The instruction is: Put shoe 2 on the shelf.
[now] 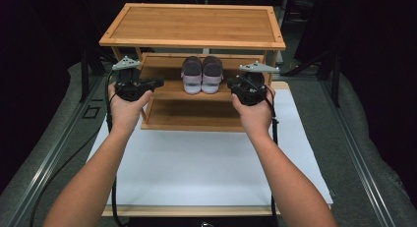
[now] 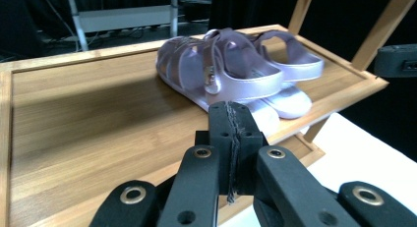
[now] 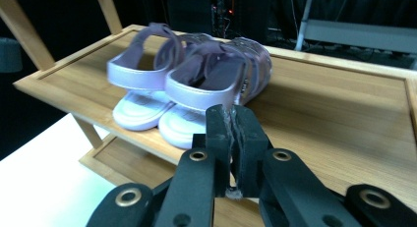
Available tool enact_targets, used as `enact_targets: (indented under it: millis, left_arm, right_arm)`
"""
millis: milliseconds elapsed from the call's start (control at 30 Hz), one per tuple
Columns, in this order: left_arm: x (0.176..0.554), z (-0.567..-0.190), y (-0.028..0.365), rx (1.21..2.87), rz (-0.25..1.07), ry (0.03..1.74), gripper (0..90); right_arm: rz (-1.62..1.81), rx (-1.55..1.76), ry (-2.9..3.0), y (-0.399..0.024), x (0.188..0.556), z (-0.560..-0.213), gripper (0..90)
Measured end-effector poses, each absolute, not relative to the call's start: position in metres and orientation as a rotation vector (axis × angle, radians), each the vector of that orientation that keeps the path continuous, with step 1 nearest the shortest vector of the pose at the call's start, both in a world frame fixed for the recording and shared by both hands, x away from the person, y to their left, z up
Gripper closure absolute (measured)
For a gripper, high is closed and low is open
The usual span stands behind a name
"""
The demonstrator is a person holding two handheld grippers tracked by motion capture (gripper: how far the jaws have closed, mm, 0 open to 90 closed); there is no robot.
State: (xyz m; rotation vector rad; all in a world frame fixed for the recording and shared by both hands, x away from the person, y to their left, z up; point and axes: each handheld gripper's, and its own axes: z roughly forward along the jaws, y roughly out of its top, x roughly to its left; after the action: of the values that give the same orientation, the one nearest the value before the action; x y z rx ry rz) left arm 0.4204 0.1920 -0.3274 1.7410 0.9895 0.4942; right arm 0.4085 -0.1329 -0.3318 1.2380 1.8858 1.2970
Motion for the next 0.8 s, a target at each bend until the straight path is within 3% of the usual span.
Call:
enact_targets:
  millis: [433,800]
  left_arm:
    - [0.392,-0.32,0.199,1.769,0.434,0.89,89.2]
    - [0.355,-0.353,0.206,1.804,0.422,0.838,88.8]
  right_arm:
    - [1.313,1.077,1.976,-0.128,0.373,-0.32,86.0]
    - [1.294,1.007,1.976,-0.139,0.337,-0.333,85.9]
